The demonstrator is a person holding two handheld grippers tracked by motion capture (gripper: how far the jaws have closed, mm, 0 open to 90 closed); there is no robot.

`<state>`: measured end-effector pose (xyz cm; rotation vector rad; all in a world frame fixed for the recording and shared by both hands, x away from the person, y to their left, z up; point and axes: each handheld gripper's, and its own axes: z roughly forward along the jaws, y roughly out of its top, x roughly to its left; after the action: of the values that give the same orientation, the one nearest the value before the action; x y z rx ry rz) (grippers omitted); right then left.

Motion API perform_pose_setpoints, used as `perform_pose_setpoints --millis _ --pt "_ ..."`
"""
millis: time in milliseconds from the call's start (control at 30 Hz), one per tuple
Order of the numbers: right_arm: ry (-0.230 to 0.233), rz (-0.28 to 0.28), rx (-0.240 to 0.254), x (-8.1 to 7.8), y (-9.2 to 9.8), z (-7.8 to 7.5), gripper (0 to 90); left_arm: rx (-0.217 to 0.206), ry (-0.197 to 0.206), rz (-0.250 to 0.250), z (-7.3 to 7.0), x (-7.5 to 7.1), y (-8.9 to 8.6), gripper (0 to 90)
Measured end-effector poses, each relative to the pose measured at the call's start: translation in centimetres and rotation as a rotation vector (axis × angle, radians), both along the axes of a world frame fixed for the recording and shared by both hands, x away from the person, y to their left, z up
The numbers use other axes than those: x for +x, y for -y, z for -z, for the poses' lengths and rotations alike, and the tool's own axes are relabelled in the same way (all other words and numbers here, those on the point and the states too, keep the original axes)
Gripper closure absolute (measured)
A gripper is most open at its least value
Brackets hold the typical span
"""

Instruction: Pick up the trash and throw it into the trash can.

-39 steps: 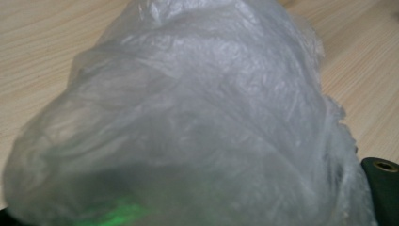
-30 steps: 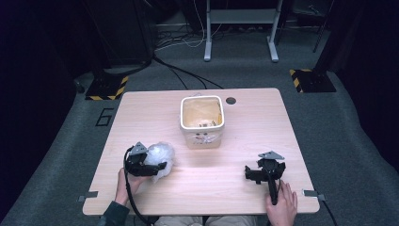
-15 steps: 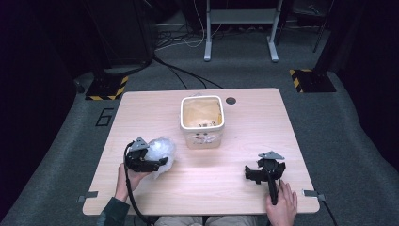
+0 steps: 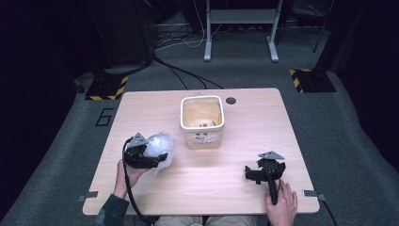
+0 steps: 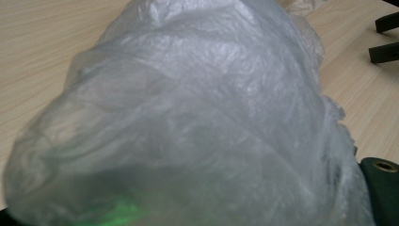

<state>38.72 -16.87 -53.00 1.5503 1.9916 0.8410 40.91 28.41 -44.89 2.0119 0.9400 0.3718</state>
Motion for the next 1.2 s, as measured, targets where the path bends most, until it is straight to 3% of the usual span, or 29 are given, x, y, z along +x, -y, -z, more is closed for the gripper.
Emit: perform_pose_setpoints --millis 1200 --pt "0.000 0.000 0.000 0.0 0.0 0.0 0.0 0.008 0.098 0.019 -4.7 0.7 0.7 28.8"
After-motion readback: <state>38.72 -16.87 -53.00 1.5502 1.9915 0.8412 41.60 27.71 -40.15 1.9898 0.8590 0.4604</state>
